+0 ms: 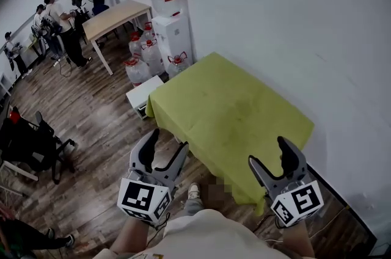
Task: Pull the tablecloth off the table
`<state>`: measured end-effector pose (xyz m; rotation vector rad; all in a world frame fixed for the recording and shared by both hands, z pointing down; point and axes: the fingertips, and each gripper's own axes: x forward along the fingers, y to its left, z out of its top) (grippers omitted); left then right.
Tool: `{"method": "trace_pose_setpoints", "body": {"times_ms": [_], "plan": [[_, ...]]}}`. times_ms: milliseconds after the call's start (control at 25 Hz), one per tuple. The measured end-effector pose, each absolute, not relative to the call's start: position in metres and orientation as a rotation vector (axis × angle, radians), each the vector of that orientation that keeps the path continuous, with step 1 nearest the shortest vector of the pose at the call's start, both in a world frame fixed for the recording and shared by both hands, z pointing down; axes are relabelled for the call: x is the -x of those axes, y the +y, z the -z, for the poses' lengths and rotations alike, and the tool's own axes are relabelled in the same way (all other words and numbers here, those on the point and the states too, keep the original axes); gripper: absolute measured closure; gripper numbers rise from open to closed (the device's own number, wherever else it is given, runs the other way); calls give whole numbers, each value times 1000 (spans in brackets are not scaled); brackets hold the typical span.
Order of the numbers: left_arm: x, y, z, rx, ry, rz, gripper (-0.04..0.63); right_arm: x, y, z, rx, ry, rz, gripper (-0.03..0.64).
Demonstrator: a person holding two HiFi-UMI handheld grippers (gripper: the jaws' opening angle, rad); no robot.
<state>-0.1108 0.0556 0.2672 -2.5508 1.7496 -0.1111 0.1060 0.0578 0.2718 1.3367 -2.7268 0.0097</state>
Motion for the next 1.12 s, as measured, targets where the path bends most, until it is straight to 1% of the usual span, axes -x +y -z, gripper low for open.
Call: {"method": "trace_pose_setpoints", "body": {"times_ms": [320, 680, 880, 1120], "plan": [[157, -52, -301, 2654, 1733, 285, 290, -71, -46, -311, -1373, -2592, -151, 250], [176, -171, -364, 2811, 1587, 478, 290, -46, -152, -375, -1419, -2422, -302, 250], [182, -214, -403, 2876, 1535, 574, 290, -38, -190, -423, -1412, -2333, -415, 250], [181, -255, -451, 2929, 1519, 698, 290, -53, -213, -487, -1412, -2216, -575, 249]]}}
